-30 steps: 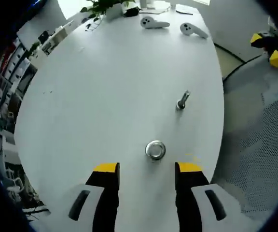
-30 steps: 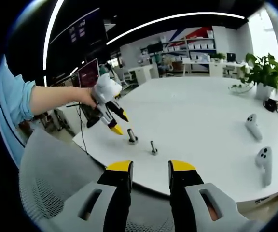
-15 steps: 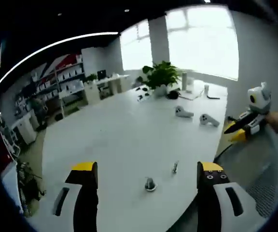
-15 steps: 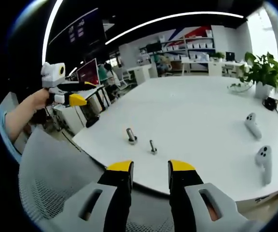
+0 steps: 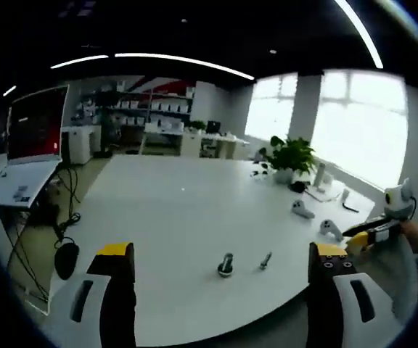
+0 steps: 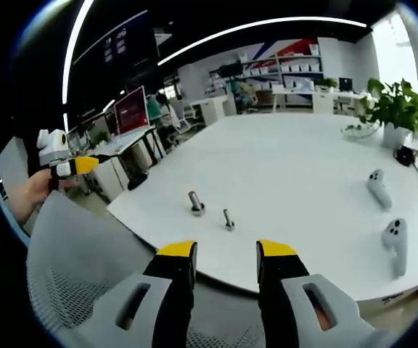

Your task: Place the washer onto the threaded stud by aligning its center hole with the stud, sliding it down to the base, and recovering from edge contact or off-axis alignment until the washer reaches the visible bottom stop.

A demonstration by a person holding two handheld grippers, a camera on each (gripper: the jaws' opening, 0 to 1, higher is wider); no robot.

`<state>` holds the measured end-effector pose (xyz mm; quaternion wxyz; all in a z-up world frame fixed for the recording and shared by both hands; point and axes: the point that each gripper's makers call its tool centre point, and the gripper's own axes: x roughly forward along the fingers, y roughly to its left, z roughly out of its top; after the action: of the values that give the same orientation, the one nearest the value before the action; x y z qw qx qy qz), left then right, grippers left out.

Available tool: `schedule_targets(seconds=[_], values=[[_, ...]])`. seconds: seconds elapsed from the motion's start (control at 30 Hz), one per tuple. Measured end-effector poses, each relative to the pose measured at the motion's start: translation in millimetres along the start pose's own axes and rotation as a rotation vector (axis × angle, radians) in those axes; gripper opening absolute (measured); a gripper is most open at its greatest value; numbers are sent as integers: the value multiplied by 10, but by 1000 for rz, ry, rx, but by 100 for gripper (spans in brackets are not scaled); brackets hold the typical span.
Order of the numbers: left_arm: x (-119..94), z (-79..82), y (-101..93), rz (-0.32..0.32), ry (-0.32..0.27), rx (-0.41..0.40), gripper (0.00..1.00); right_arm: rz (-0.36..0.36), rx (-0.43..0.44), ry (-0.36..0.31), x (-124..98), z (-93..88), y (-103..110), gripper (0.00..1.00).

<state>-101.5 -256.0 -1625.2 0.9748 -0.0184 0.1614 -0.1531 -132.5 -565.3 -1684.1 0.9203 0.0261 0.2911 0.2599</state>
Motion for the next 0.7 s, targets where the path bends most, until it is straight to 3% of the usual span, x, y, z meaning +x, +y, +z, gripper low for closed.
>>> schedule_targets(seconds=[0.1,0.2,0.27,0.3,0.33,0.4,0.53,0.7], values=[[-63,74,99,61,-52,-19,99,-19,1,-3,-5,3,-32,43],[-114,10,116,92,-79,-70,99,-45,5,-10,-13,9,-76,49],[-84,-155,124,104,-47,-75,99,-69,6,-21,-22,23,-116,52],[-96,-229,146,117,2,-26,98,-82,10,-23,-29,22,-140,54],[-96,-194,194,136,-10,29,96,-92,22,-28,-34,26,-156,57],[-89,-130,215,130,-58,-39,96,-109,30,-31,-42,26,-182,60],[-144,-190,295,150,-58,-74,95,-134,45,-44,-55,36,-224,67],[-198,-120,365,165,-131,-174,91,-142,58,-47,-58,34,-234,69]])
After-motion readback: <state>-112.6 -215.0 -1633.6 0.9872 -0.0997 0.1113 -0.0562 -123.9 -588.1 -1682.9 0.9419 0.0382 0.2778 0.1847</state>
